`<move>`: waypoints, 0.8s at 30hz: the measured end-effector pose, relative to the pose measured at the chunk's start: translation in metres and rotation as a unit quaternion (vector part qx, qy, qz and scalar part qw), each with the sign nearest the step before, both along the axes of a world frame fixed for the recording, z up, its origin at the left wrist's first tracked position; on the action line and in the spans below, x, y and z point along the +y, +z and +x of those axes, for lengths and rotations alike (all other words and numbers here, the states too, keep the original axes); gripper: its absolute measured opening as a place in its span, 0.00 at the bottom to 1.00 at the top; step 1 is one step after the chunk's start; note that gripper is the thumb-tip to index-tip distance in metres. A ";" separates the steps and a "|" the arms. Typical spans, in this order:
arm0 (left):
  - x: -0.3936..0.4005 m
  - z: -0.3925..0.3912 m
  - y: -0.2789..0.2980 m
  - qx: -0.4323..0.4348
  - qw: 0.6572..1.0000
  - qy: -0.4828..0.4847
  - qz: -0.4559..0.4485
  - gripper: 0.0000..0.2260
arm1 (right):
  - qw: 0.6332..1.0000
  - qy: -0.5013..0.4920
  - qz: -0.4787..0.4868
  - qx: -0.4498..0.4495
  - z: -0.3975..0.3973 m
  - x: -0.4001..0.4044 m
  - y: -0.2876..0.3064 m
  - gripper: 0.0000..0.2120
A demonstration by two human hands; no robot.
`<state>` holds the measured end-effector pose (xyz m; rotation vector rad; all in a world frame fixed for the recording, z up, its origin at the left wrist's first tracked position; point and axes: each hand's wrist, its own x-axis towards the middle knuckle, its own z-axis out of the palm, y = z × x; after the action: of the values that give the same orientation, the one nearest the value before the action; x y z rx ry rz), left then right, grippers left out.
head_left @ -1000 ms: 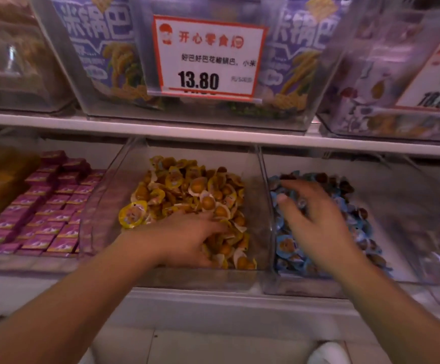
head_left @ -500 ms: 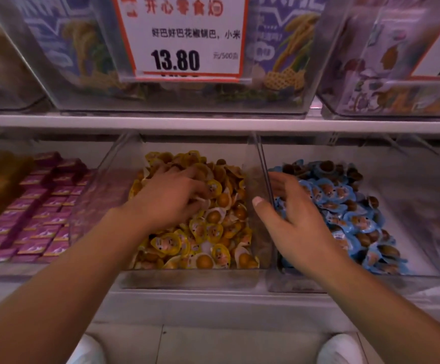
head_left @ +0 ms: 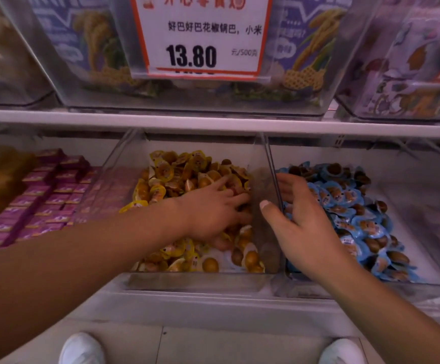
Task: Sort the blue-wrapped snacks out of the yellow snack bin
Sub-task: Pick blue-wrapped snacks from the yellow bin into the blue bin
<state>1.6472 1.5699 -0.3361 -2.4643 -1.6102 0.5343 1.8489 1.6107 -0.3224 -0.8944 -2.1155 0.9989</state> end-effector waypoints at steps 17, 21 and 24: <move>-0.025 0.011 -0.002 -0.069 0.995 0.067 -0.013 0.26 | 1.000 0.006 -0.019 -0.009 0.000 0.000 0.002 0.23; -0.032 0.008 0.012 -0.180 0.975 0.106 0.071 0.15 | 1.000 0.001 0.000 -0.019 0.003 0.000 0.004 0.26; -0.046 0.008 0.044 -0.458 0.838 0.221 0.196 0.16 | 0.998 -0.032 0.048 0.038 0.009 -0.002 0.017 0.24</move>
<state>1.6550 1.5236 -0.2926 -2.0840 -2.2926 -1.0328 1.8576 1.6083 -0.3058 -0.8577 -2.0409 0.8776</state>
